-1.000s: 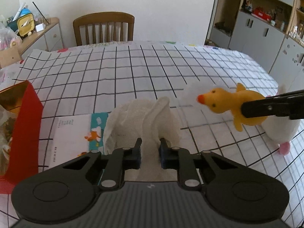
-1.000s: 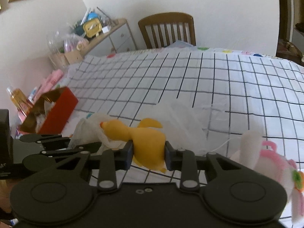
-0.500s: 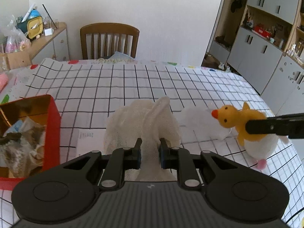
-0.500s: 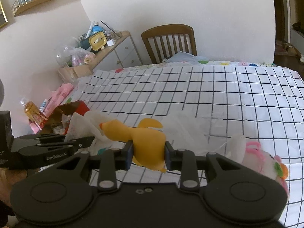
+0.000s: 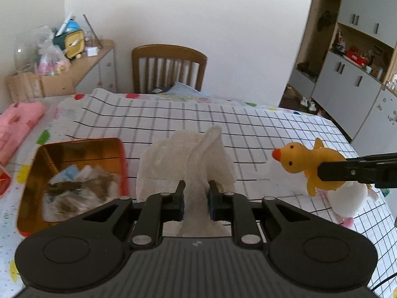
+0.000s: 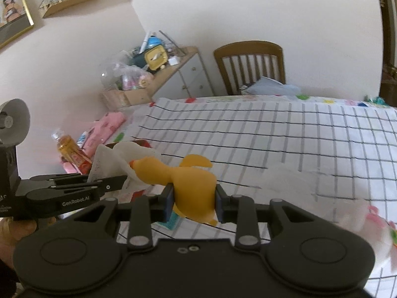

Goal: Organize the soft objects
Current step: 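Lift the white cloth with the left tool while the right tool lifts the duck toward the tin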

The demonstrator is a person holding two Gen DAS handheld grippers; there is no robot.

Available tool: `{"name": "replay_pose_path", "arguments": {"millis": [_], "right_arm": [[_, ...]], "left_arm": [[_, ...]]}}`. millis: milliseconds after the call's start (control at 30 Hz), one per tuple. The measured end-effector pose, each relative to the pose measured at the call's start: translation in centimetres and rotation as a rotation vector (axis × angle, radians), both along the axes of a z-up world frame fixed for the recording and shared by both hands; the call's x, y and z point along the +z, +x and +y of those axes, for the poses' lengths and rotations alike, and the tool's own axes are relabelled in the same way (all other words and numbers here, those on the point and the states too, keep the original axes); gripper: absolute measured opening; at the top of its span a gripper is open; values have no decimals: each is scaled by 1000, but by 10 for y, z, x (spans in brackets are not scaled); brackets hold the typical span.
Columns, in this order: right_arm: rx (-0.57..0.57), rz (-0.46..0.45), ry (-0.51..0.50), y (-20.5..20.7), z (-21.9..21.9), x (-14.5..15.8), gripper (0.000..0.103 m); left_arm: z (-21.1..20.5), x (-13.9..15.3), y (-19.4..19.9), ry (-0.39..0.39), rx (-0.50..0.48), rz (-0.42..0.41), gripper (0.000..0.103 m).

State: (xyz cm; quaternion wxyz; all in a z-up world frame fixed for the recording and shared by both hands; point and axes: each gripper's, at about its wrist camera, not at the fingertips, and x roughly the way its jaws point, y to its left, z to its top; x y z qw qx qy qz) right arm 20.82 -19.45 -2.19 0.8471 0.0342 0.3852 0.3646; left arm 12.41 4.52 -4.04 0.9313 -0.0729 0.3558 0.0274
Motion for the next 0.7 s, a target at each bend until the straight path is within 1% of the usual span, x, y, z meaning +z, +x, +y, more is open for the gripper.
{"name": "replay_pose_path", "arguments": {"millis": [300, 533, 700], "right_arm": [[66, -12, 11, -10, 59, 10, 31], [101, -16, 15, -13, 106, 14, 32], [123, -8, 2, -12, 142, 12, 32]], "left_arm": [[45, 9, -19, 5, 52, -13, 17], [81, 5, -28, 9, 87, 1, 17], [104, 1, -32, 11, 96, 14, 17]]}}
